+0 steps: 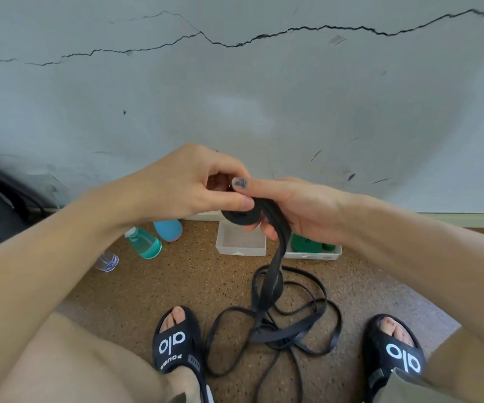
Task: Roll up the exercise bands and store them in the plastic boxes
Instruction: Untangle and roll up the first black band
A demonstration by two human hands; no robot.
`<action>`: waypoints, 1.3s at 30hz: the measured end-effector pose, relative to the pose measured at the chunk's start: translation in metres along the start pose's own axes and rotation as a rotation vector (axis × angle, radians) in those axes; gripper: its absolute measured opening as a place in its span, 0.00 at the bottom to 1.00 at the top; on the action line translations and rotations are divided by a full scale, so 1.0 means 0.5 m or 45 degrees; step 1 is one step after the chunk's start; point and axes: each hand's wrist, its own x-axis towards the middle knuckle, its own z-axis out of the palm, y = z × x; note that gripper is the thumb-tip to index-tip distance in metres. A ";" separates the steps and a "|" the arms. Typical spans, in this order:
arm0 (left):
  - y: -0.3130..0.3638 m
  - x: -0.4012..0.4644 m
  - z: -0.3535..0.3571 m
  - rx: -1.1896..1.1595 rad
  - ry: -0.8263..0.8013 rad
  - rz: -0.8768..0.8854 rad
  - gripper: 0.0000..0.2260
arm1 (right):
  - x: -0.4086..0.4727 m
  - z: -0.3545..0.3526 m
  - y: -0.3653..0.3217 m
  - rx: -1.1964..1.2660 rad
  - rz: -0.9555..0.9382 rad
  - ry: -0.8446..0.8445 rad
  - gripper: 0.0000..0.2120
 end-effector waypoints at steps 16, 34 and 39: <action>0.002 0.005 0.013 -0.022 -0.022 0.029 0.13 | -0.003 -0.006 -0.006 -0.135 0.031 -0.045 0.24; 0.003 -0.003 0.005 -0.010 0.008 0.014 0.12 | -0.016 -0.023 -0.011 0.001 0.023 -0.195 0.20; 0.005 -0.005 -0.001 -0.003 -0.040 -0.022 0.13 | -0.006 -0.021 0.001 0.086 0.075 -0.146 0.14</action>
